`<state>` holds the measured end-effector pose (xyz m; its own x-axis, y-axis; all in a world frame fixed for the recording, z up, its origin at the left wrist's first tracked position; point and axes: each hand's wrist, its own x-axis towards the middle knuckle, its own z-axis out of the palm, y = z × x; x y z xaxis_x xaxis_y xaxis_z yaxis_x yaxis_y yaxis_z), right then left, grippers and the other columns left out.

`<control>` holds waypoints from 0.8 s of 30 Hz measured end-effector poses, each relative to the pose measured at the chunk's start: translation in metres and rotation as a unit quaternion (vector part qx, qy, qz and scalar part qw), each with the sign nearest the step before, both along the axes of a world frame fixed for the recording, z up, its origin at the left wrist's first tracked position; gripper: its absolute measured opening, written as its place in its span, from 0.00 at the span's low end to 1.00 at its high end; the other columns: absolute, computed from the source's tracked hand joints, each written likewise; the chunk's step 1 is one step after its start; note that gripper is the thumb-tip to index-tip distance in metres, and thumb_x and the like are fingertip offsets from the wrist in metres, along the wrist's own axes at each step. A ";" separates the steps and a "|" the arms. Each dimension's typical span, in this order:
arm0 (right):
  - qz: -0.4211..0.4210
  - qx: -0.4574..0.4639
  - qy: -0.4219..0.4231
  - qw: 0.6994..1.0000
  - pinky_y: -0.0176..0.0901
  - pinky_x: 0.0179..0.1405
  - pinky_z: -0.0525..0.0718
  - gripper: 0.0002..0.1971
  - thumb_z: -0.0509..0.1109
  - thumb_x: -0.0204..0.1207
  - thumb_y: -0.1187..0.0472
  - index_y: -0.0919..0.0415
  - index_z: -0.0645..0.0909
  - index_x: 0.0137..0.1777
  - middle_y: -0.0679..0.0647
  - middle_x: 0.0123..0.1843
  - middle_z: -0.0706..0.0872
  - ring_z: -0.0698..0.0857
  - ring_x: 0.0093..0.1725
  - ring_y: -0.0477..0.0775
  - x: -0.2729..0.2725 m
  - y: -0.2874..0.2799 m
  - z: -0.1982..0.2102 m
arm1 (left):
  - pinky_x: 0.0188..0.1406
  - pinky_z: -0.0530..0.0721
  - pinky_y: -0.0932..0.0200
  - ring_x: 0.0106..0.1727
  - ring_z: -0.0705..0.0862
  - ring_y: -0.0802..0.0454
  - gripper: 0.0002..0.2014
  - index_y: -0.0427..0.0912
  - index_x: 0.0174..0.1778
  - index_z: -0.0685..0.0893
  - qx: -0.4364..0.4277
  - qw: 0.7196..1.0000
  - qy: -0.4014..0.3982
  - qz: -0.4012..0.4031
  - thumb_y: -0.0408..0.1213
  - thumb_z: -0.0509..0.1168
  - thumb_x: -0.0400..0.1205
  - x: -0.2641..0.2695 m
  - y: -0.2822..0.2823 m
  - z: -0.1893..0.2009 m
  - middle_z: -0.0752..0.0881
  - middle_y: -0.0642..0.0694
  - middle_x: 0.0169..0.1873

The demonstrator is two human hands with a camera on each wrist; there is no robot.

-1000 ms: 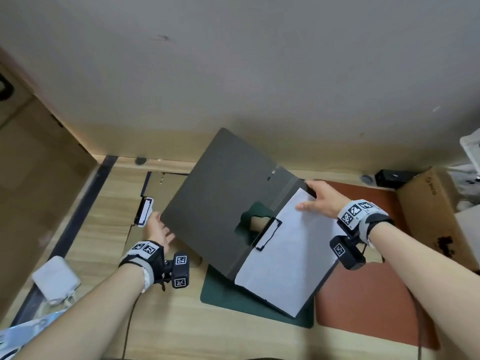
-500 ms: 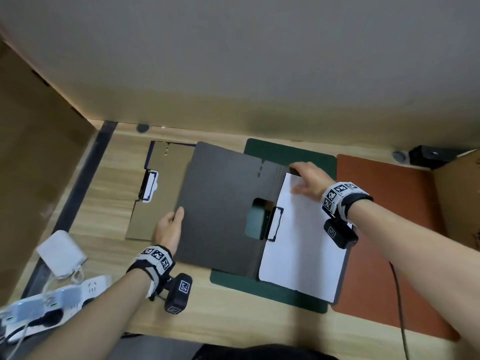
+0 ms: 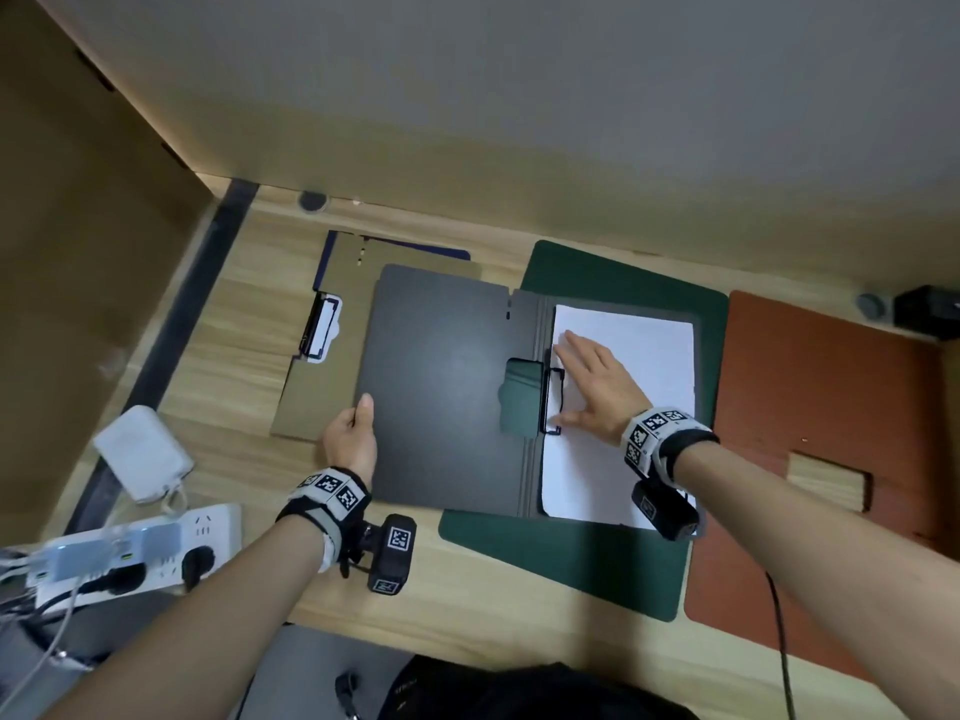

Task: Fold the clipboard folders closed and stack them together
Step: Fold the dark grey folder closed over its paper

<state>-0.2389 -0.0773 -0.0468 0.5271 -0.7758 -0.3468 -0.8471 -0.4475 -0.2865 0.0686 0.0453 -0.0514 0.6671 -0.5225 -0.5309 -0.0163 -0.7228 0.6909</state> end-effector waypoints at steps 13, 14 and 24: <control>0.002 0.022 -0.001 1.000 0.52 0.86 0.53 0.72 0.75 0.54 0.25 0.63 0.38 0.86 0.58 0.89 0.41 0.47 0.88 0.58 -0.002 0.038 -0.032 | 0.69 0.81 0.37 0.64 0.86 0.41 0.37 0.41 0.67 0.82 -0.006 0.995 0.071 -0.067 0.62 0.64 0.67 0.035 -0.001 -0.032 0.88 0.43 0.62; 0.002 0.019 0.000 1.000 0.52 0.86 0.53 0.73 0.75 0.54 0.25 0.63 0.38 0.86 0.58 0.89 0.41 0.47 0.88 0.58 -0.001 0.037 -0.031 | 0.69 0.80 0.36 0.64 0.86 0.40 0.36 0.39 0.68 0.81 -0.022 0.994 0.074 -0.078 0.59 0.64 0.69 0.032 -0.002 -0.019 0.88 0.41 0.62; -0.087 -0.005 -0.048 0.995 0.49 0.85 0.54 0.59 0.62 0.67 0.23 0.60 0.43 0.87 0.55 0.89 0.45 0.51 0.87 0.54 -0.016 0.062 0.005 | 0.33 0.69 0.57 0.27 0.70 0.54 0.16 0.48 0.29 0.72 -0.134 0.939 -0.021 -0.316 0.39 0.67 0.82 -0.020 -0.021 0.121 0.74 0.58 0.17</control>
